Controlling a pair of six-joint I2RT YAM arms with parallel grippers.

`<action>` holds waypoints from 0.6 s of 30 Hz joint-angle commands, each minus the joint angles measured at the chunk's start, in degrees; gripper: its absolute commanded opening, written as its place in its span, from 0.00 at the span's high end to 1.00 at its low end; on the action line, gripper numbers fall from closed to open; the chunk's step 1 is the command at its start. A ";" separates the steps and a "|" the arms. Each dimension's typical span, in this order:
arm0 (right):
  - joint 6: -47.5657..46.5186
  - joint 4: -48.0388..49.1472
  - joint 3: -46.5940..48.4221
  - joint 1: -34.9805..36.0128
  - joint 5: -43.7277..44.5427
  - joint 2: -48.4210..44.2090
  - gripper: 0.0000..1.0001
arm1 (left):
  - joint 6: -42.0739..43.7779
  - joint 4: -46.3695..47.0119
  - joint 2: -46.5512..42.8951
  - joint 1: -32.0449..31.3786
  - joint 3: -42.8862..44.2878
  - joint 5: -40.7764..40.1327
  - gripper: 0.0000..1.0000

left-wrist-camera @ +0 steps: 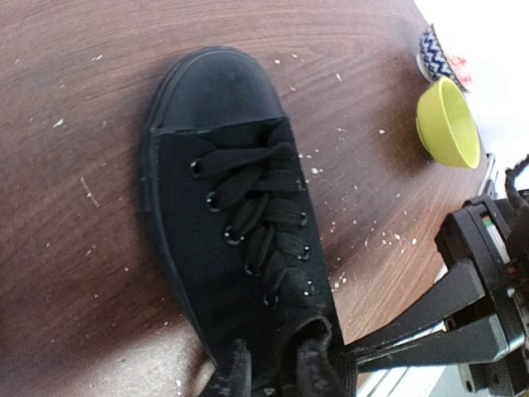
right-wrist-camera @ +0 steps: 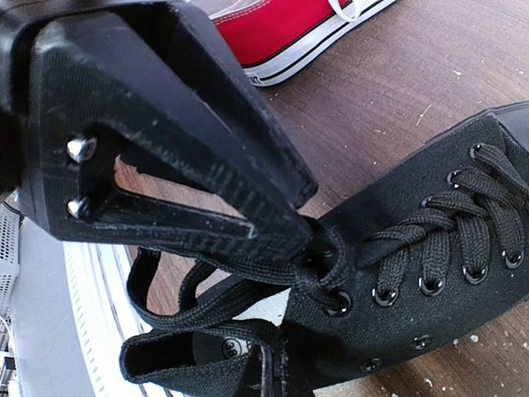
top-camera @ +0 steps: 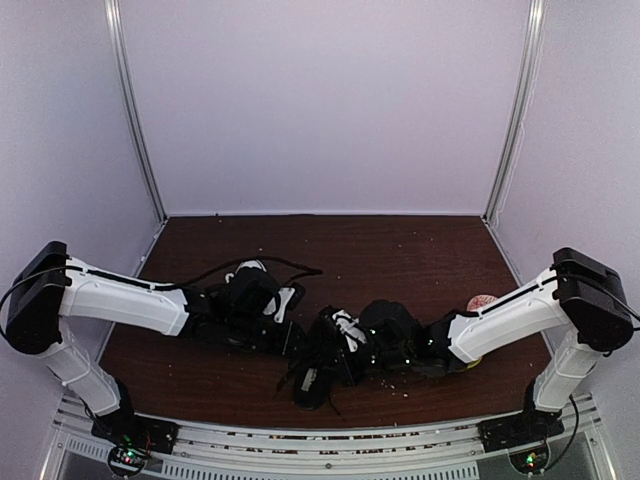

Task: Tie the shoes
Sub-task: Cross the half-tied shoelace into a loop with the shoelace.

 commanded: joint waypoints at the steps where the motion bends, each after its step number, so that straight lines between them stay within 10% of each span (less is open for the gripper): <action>1: 0.59 0.71 -0.94 0.32 0.67 0.20 1.00 | -0.12 2.88 0.99 0.37 0.94 2.17 0.85; 5: 1.05 0.59 -1.30 0.36 1.29 -0.92 1.00 | 0.05 2.51 0.22 0.37 0.78 1.05 0.99; 18: 1.67 -7.32 -1.71 -0.59 8.62 -7.16 1.00 | 2.39 4.61 -2.57 0.37 0.47 -0.12 1.00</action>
